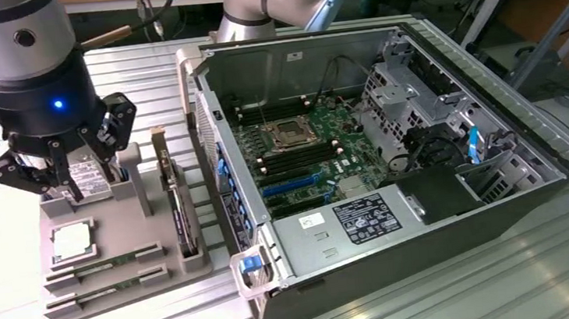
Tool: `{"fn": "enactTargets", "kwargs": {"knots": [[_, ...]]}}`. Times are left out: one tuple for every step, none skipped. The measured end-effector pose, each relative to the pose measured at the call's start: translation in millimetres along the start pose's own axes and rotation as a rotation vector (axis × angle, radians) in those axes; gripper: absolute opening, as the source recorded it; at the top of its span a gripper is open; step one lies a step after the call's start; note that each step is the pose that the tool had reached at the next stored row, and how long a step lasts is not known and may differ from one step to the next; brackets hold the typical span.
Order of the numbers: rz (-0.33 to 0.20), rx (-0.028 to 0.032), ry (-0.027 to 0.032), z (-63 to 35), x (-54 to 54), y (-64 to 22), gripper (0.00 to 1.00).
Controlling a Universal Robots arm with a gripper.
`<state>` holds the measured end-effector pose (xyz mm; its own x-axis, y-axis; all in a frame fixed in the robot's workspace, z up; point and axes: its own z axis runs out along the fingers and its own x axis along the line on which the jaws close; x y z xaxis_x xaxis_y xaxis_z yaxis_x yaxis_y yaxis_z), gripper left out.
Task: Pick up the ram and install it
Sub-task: 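Pick up the ram and move it above insertion slot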
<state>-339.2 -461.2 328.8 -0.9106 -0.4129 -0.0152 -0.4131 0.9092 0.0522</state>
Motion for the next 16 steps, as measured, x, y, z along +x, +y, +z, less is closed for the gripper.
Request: {"fn": "enactTargets", "kwargs": {"knots": [[-0.013,-0.0016,0.0015,2.4,1.0,-2.3,0.42],[-0.021,-0.0026,0.0024,4.0,1.7,-3.8,0.42],[-0.03,-0.0036,0.0033,5.6,2.4,-5.2,0.42],[-0.038,-0.0045,0.0039,7.0,2.9,-6.5,0.42],[-0.046,-0.0055,0.0045,8.5,3.5,-7.8,0.42],[-0.058,-0.0066,0.0052,10.4,4.1,-9.2,0.42],[-0.075,-0.008,0.0065,12.9,5.0,-11.3,0.42],[-0.091,-0.0092,0.0073,15.4,5.8,-13.2,0.42],[-0.112,-0.0103,0.0084,18.1,6.7,-15.0,0.42],[-0.133,-0.0112,0.0093,20.8,7.5,-16.8,0.42],[-0.155,-0.0123,0.0102,23.6,8.3,-18.7,0.42],[-0.177,-0.0133,0.0112,26.5,9.1,-20.6,0.42],[-0.191,-0.014,0.0119,28.4,9.6,-21.8,0.42],[-0.202,-0.0145,0.0123,29.8,10.0,-22.6,0.42],[-0.222,-0.0155,0.0131,32.5,10.8,-24.3,0.42],[-0.237,-0.0163,0.0137,34.5,11.4,-25.6,0.42]]}}
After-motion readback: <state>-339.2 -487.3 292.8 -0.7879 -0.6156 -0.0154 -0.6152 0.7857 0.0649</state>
